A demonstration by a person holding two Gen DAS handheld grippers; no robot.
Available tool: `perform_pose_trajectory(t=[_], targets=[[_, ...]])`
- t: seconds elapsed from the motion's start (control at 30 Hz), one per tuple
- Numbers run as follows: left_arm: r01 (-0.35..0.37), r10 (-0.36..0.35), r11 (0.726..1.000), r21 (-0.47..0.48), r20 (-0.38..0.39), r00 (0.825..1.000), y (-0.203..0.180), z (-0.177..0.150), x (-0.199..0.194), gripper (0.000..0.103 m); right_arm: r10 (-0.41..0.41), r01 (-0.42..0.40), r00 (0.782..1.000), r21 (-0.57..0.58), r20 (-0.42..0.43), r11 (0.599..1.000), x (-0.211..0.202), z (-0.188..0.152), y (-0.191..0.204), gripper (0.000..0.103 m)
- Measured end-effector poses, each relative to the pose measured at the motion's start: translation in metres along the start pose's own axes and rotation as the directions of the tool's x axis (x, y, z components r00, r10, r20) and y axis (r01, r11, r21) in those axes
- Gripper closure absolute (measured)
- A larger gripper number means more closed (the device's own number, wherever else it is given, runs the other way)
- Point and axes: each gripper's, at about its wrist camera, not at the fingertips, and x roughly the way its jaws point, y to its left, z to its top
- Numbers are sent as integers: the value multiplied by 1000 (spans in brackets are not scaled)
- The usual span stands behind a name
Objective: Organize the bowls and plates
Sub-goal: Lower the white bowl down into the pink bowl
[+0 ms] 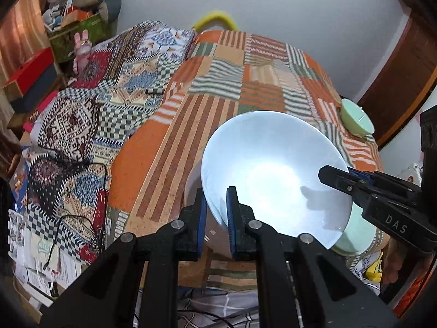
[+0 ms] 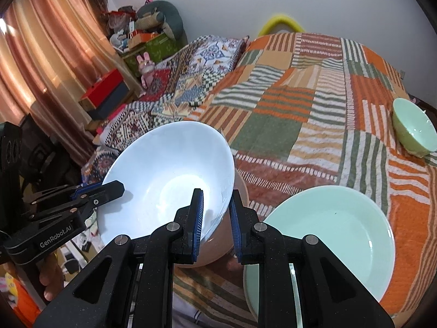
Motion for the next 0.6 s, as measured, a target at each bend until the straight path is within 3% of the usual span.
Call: perform_pose_trajectory(t=[0.6], targets=[[-46,46,999,2,-82,996,9,-10,41,91,-11,12,995,11,-103,1000,35,-9,-2,86]])
